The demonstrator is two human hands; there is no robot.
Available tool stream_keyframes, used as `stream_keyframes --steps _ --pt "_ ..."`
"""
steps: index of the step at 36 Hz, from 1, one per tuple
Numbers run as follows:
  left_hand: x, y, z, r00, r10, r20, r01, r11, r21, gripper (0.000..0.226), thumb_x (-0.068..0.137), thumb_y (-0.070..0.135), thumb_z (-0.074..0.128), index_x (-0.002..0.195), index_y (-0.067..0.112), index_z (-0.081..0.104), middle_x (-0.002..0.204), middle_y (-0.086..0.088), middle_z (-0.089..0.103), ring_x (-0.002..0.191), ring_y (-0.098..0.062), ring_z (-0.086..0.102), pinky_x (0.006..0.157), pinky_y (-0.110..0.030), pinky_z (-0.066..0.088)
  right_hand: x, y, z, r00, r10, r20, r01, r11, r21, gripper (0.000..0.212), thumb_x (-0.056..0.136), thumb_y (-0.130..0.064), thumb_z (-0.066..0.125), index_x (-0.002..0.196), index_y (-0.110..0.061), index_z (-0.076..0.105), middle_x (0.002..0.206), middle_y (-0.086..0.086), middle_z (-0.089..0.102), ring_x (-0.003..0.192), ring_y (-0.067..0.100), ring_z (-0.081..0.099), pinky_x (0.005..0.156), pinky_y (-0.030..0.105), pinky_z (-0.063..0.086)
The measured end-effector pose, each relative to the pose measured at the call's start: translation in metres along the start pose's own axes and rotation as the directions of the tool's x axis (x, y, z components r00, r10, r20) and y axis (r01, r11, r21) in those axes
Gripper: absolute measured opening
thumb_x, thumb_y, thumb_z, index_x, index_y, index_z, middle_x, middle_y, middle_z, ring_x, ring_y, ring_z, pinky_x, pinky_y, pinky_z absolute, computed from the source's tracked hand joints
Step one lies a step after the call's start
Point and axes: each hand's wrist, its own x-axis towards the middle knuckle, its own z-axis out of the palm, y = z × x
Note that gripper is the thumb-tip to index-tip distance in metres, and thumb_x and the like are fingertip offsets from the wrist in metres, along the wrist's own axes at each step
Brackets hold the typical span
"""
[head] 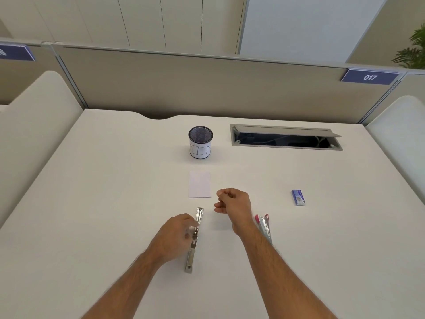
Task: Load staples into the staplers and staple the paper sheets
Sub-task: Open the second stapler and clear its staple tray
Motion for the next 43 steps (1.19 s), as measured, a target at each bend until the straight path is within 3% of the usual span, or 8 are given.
stream_keyframes --steps 3,7,12,18,26,31,36,43 --pt "0.004 0.0 -0.006 0.993 0.003 -0.12 -0.008 0.999 -0.04 0.038 0.081 -0.004 0.055 0.106 0.015 0.077 0.104 0.015 0.066 0.084 -0.004 0.057 0.084 -0.015 0.045 0.003 -0.003 0.002 1.0 -0.019 0.017 0.019 1.0 -0.005 0.011 0.097 -0.012 0.065 0.096 -0.008 0.075 0.084 0.007 0.067 0.069 0.016 0.069 0.066 0.032 0.063" --pt "0.02 0.006 -0.016 0.97 -0.036 -0.241 0.011 0.994 -0.106 0.032 0.086 -0.005 0.058 0.104 0.013 0.077 0.105 0.008 0.071 0.096 -0.01 0.064 0.091 -0.025 0.05 0.007 -0.011 0.004 0.997 -0.055 0.054 0.057 0.998 -0.03 0.013 0.098 -0.016 0.067 0.103 -0.01 0.077 0.079 0.001 0.069 0.065 0.011 0.066 0.069 0.031 0.062" --pt "0.049 0.017 -0.028 0.968 -0.093 -0.233 0.062 0.988 -0.138 0.023 0.09 0.001 0.057 0.101 0.013 0.074 0.101 0.002 0.072 0.092 -0.019 0.064 0.09 -0.039 0.053 0.014 -0.027 0.008 0.992 -0.123 0.032 0.125 0.991 -0.056 0.006 0.093 -0.015 0.072 0.093 -0.013 0.078 0.07 0.0 0.07 0.058 0.012 0.063 0.058 0.026 0.057" --pt "0.079 0.026 -0.043 0.96 -0.139 -0.241 0.118 0.988 -0.101 0.024 0.095 0.01 0.056 0.11 0.013 0.075 0.107 -0.001 0.073 0.098 -0.02 0.066 0.092 -0.039 0.053 0.03 -0.046 0.013 0.983 -0.182 0.003 0.182 0.981 -0.067 0.007 0.085 -0.017 0.08 0.083 -0.013 0.074 0.061 0.002 0.068 0.052 0.013 0.064 0.051 0.025 0.054" --pt "0.113 0.031 -0.067 0.937 -0.195 -0.29 0.176 0.98 -0.09 0.027 0.095 0.012 0.055 0.114 0.013 0.074 0.109 -0.002 0.073 0.1 -0.023 0.066 0.09 -0.039 0.055 0.059 -0.065 0.022 0.973 -0.229 0.037 0.231 0.969 -0.09 0.01 0.093 -0.008 0.068 0.091 -0.013 0.077 0.078 0.001 0.075 0.066 0.011 0.07 0.058 0.024 0.057" --pt "0.131 0.028 -0.077 0.918 -0.228 -0.325 0.198 0.972 -0.125 0.026 0.095 0.011 0.055 0.112 0.011 0.074 0.106 -0.004 0.074 0.097 -0.024 0.067 0.087 -0.038 0.055 0.086 -0.083 0.036 0.952 -0.306 -0.016 0.298 0.938 -0.178 0.003 0.087 -0.015 0.077 0.088 -0.018 0.075 0.079 -0.003 0.075 0.071 0.01 0.068 0.059 0.026 0.059" --pt "0.14 0.023 -0.08 0.902 -0.257 -0.346 0.211 0.963 -0.167 0.026 0.095 0.012 0.054 0.112 0.013 0.074 0.107 0.0 0.073 0.098 -0.022 0.066 0.087 -0.036 0.055 0.115 -0.102 0.054 0.916 -0.399 -0.036 0.371 0.878 -0.303 0.003 0.088 -0.019 0.077 0.089 -0.022 0.076 0.081 -0.011 0.074 0.077 0.007 0.068 0.073 0.024 0.054" --pt "0.154 0.012 -0.083 0.891 -0.29 -0.349 0.225 0.95 -0.216 0.024 0.096 0.011 0.055 0.11 0.014 0.074 0.108 0.002 0.074 0.094 -0.02 0.066 0.089 -0.036 0.054 0.148 -0.115 0.077 0.873 -0.484 0.06 0.431 0.708 -0.559 0.02 0.095 -0.016 0.064 0.108 -0.01 0.078 0.105 0.006 0.075 0.105 0.023 0.06 0.088 0.037 0.051"
